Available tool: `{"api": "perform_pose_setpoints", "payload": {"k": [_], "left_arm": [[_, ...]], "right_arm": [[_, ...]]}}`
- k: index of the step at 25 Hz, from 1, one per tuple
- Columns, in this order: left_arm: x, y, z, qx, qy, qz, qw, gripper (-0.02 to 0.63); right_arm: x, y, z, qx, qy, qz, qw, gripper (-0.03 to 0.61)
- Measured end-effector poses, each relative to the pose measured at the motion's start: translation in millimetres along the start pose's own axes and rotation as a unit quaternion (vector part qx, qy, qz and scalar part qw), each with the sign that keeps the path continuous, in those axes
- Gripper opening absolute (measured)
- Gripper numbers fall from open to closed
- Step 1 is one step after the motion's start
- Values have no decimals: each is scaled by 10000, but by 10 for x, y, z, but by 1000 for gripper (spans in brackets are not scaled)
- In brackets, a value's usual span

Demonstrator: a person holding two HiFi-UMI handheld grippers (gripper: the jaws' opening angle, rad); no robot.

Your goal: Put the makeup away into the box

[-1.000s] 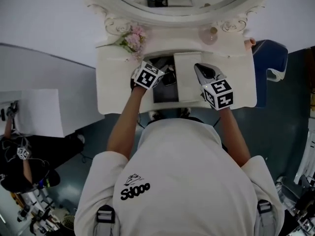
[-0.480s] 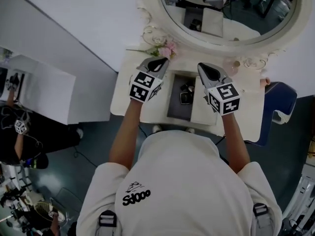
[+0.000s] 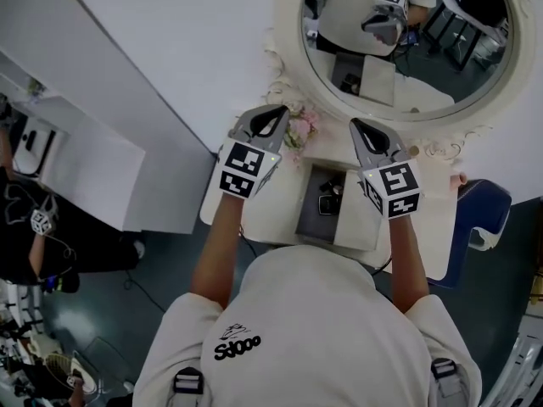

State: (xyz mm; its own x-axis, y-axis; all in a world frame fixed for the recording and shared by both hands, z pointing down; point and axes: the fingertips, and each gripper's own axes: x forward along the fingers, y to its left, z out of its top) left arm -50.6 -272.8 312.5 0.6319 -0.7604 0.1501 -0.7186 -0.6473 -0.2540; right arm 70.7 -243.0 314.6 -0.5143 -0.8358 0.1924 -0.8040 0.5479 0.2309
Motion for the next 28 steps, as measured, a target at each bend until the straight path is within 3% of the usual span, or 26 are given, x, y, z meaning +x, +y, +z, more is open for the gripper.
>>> {"api": "perform_pose_setpoints", "payload": {"k": [7, 14, 28], "left_arm": [[-75, 22, 480, 380, -423, 18, 9984, 17], [-152, -26, 835, 632, -735, 2, 9953, 17], [-253, -115, 1003, 824, -866, 36, 9928, 17]], "right_arm": [[-128, -63, 537, -16, -512, -3, 9987, 2], [-198, -92, 725, -115, -696, -78, 9975, 2], [-296, -55, 831, -211, -791, -18, 9966, 2]]}}
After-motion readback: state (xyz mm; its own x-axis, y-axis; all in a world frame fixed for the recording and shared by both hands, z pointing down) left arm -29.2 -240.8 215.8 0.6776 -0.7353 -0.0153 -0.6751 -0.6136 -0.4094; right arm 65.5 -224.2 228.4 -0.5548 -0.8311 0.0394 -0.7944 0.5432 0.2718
